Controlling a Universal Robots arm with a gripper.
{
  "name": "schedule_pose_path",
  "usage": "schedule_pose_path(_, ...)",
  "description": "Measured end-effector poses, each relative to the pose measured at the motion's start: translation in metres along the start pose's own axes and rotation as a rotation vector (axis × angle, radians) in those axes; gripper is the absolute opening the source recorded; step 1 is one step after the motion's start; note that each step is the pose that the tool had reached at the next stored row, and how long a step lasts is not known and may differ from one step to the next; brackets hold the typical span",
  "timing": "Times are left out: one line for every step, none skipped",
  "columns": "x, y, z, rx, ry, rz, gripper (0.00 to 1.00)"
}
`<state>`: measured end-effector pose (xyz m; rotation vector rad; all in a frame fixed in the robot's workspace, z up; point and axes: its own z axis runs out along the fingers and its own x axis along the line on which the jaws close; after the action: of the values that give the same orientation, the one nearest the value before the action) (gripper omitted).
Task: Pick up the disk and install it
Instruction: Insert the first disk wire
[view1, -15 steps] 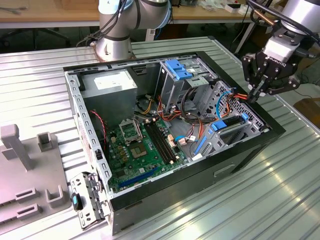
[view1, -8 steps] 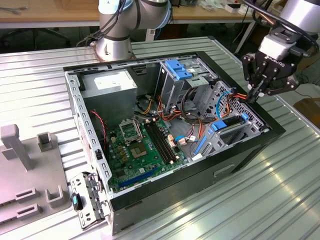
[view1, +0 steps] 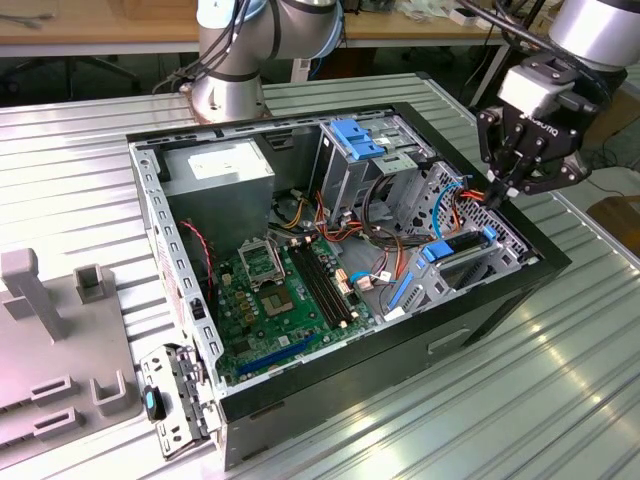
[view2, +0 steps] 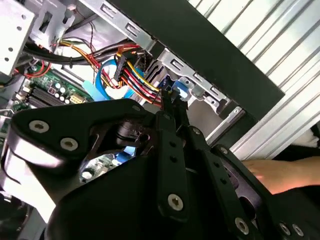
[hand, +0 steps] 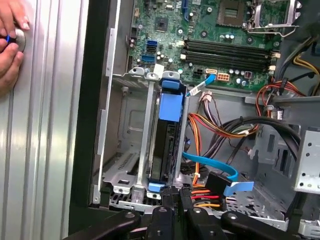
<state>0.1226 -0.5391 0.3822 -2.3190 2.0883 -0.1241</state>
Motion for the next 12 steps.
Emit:
schedule_pose_path(0.0, 0.0001, 0.0005, -0.0014, 0.0021, 0.029, 0.17)
schedule_pose_path(-0.0001, 0.0001, 0.0009, -0.0022, 0.0033, 0.047, 0.17)
schedule_pose_path(-0.0001, 0.0, 0.0015, -0.0034, 0.0049, 0.073, 0.17)
schedule_pose_path(-0.0001, 0.0001, 0.002, -0.0047, 0.0067, 0.1, 0.17)
schedule_pose_path(-0.0001, 0.0003, 0.0023, -0.0055, 0.0079, 0.118, 0.17)
schedule_pose_path(-0.0003, 0.002, 0.0025, -0.0056, 0.0082, 0.123, 0.17)
schedule_pose_path(-0.0007, 0.0052, 0.0026, -0.0059, 0.0082, 0.123, 0.17)
schedule_pose_path(-0.0013, 0.0111, 0.003, -0.0059, 0.0075, 0.123, 0.17)
schedule_pose_path(-0.0015, 0.0131, 0.0039, -0.0058, 0.0072, 0.123, 0.17)
schedule_pose_path(-0.0017, 0.0142, 0.0052, -0.0057, 0.0066, 0.123, 0.17)
schedule_pose_path(-0.0014, 0.0148, 0.0062, -0.0052, -0.0039, 0.124, 0.17)
schedule_pose_path(0.0005, 0.0152, 0.0069, -0.005, -0.0114, 0.124, 0.17)
